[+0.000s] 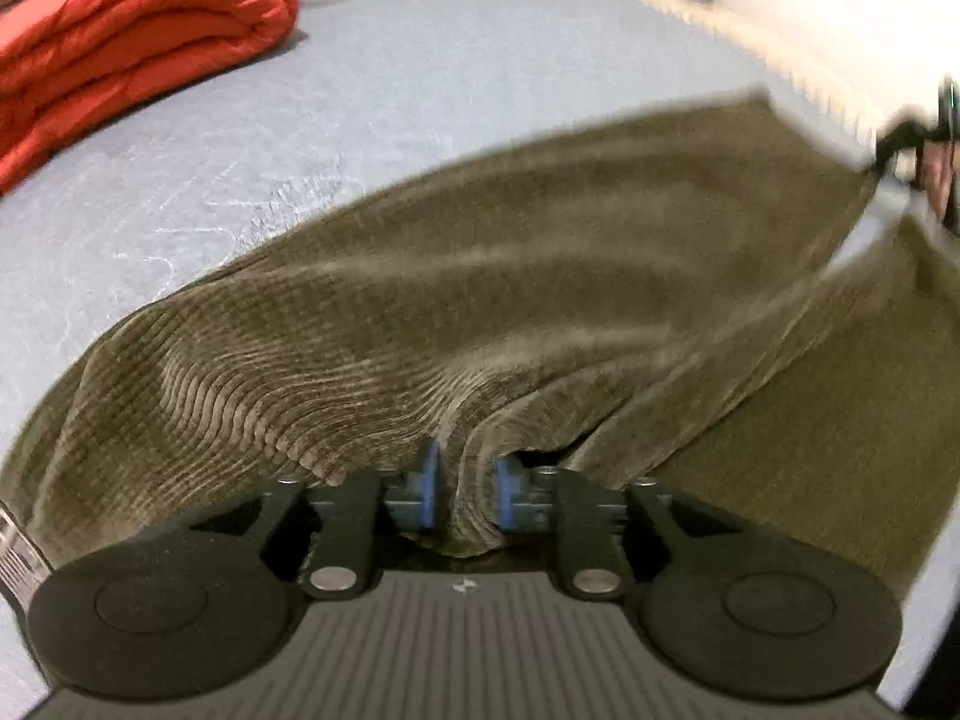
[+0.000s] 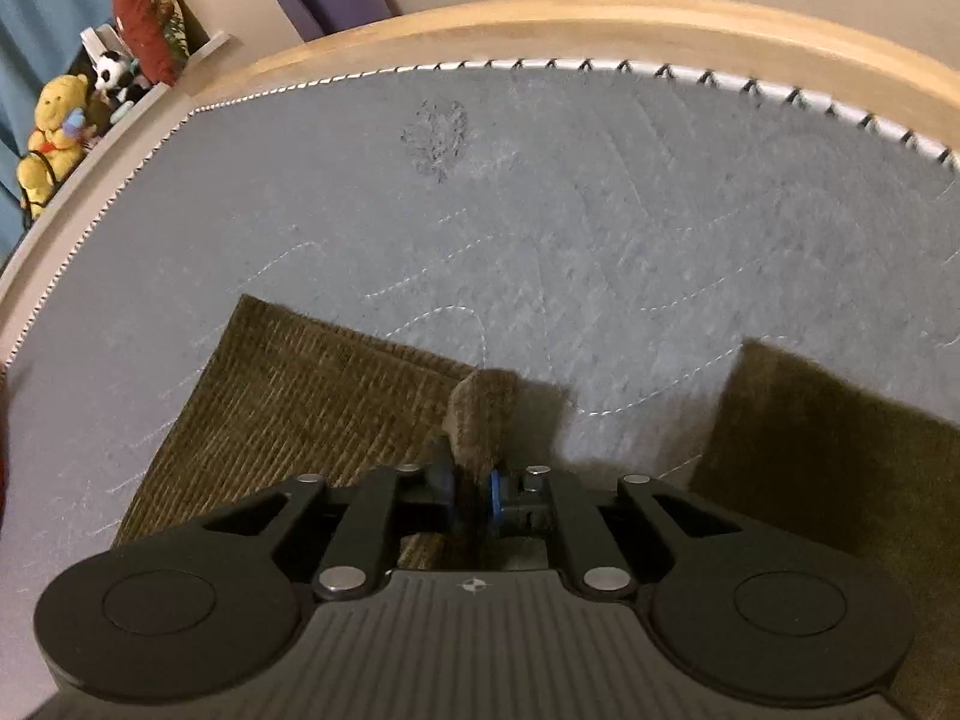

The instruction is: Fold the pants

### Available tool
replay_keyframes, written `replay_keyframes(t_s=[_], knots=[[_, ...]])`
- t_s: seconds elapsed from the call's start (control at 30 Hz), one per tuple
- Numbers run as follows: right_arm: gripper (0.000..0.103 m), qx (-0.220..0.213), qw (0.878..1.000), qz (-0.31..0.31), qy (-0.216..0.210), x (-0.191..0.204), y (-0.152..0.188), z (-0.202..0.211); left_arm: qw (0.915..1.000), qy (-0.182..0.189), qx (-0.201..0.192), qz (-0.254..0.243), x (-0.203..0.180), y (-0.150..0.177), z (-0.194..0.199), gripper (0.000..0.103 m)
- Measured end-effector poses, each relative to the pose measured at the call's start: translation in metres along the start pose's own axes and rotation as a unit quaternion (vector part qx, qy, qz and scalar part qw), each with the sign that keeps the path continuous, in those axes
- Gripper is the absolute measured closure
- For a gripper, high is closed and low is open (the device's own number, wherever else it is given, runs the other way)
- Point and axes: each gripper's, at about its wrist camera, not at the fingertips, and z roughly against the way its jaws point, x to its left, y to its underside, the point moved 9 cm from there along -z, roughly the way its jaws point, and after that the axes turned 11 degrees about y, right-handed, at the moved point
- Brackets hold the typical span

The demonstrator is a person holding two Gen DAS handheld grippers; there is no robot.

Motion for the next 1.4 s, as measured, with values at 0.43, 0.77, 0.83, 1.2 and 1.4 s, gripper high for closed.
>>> replay_keyframes(t_s=[0.43,0.77,0.83,1.2,1.4], knots=[[0.061,-0.176,0.968,0.137,-0.119,0.051,0.043,0.228,0.9925,-0.007,-0.116,0.037,0.014,0.007,0.115,0.062],[0.059,-0.149,0.872,0.343,-0.317,0.085,0.251,0.364,0.9873,-0.05,-0.142,0.052,0.013,0.076,0.205,0.066],[0.06,-0.138,0.842,0.39,-0.346,0.085,0.293,0.371,0.9871,-0.07,-0.138,0.041,0.017,0.094,0.218,0.066],[0.059,-0.11,0.655,0.655,-0.361,0.057,0.469,0.375,0.9782,-0.088,-0.061,0.178,0.099,0.196,0.185,0.04],[0.051,-0.083,0.596,0.726,-0.334,0.025,0.5,0.35,0.9786,-0.087,-0.018,0.186,0.11,0.208,0.159,0.035]])
